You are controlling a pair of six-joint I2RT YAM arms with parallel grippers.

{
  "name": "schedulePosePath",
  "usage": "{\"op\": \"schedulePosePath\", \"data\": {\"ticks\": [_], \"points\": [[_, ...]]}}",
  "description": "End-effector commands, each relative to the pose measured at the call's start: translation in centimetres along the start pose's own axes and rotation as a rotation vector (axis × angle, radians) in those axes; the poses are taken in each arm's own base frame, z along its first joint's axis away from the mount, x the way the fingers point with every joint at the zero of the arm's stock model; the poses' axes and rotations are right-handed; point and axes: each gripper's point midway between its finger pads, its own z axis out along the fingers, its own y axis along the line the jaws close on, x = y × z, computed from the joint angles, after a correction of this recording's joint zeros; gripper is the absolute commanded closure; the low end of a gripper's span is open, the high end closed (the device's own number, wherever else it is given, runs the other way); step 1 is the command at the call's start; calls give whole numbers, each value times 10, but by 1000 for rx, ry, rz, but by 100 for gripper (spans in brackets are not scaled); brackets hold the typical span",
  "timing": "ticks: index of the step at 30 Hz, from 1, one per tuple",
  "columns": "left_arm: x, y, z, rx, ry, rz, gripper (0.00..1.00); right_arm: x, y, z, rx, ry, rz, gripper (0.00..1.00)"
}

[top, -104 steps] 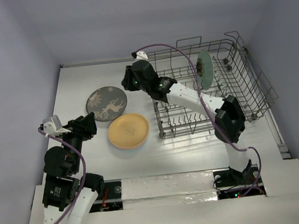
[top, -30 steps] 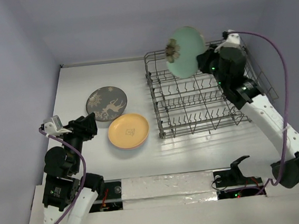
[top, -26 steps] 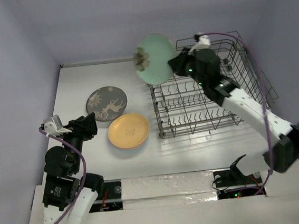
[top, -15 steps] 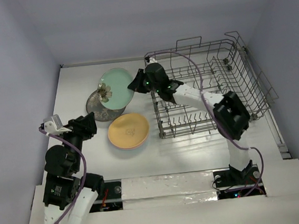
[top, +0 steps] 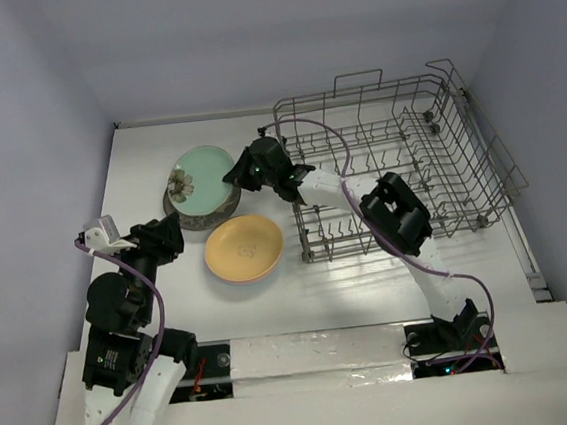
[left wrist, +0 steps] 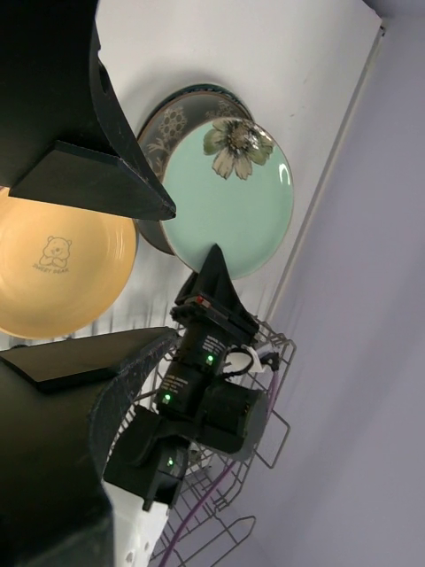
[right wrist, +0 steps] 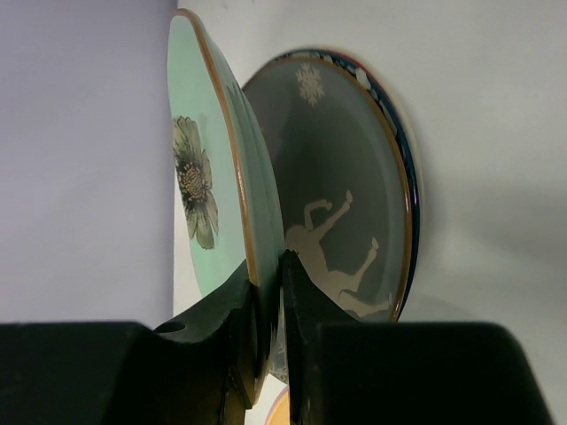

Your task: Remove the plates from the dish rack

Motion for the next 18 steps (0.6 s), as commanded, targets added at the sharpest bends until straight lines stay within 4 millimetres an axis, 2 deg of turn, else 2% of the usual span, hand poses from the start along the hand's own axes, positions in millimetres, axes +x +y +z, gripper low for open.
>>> {"op": "schedulePosePath", "data": {"ticks": [1,6,9,16,18], "points": [[-8,-5,4,16,-28,-3,52,-29,99,-17,-291,-96,71,100],[-8,-6,4,20,-26,-3,52,-13,95,-11,-284,-70,91,100],[-7,-6,4,19,-25,-4,52,-12,88,-8,-265,-77,104,98],[-8,-6,3,23,-28,-4,52,-2,61,-3,-167,-62,78,79],[-7,-6,3,23,-25,-5,52,-1,58,-2,-151,-56,58,77]]}}
